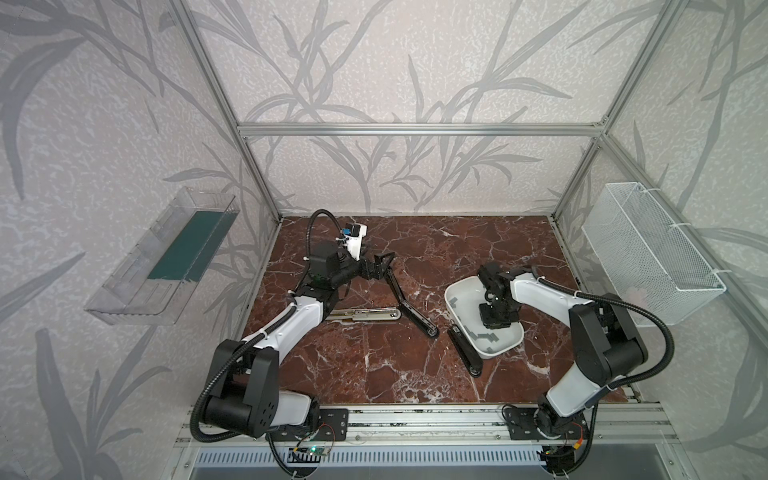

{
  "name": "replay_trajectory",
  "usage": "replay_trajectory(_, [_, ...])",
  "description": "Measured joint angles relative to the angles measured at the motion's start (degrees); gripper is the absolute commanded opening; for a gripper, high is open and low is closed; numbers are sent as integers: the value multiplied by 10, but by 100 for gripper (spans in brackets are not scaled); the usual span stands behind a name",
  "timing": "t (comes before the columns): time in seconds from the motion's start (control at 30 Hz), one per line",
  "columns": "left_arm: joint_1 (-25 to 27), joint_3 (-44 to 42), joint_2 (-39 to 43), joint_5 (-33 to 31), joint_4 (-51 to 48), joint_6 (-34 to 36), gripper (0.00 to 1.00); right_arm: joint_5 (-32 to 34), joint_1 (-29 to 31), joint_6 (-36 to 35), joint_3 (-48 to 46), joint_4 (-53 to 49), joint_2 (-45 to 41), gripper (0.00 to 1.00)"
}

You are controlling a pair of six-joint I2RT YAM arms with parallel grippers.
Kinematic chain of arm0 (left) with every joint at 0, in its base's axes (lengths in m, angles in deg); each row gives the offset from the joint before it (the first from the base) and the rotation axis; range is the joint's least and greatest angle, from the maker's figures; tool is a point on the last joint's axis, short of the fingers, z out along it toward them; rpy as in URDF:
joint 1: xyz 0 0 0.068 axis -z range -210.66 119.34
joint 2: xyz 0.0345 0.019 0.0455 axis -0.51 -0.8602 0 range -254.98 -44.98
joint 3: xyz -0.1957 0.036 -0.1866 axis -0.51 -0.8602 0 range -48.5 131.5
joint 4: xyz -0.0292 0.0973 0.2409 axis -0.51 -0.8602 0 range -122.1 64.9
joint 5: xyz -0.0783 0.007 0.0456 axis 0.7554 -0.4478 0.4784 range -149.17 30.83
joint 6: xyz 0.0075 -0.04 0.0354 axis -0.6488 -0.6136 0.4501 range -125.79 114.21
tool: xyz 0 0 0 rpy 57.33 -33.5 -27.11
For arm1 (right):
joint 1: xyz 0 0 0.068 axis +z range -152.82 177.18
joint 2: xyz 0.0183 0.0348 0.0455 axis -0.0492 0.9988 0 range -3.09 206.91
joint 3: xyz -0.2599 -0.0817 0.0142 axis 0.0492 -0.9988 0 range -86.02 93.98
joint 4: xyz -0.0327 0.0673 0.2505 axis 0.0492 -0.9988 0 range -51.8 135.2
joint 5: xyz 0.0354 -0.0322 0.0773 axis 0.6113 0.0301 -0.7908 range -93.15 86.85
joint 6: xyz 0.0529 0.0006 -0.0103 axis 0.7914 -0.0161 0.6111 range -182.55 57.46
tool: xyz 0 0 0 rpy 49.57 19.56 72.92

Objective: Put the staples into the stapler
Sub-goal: 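Lower the right gripper into the tray and grasp a grey staple strip, then carry the staple strip with the right gripper to the open stapler's channel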

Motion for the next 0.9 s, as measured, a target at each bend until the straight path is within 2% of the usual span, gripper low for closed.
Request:
replay_trajectory(0.2, [0,0,3,-3,0,0,99,14,21,-17,53,-24,-57,14])
replay_trajectory(0.4, [0,0,3,-14,0,-2,99,18,114,-57,130,-24,-65,12])
replay_trajectory(0.6, [0,-9,12,-17,0,-5,99,1,211,-112,223,-23,10,8])
replay_trajectory(0.9, [0,-14,23,-17,0,-9,99,-23,263,-173,299,-56,136,8])
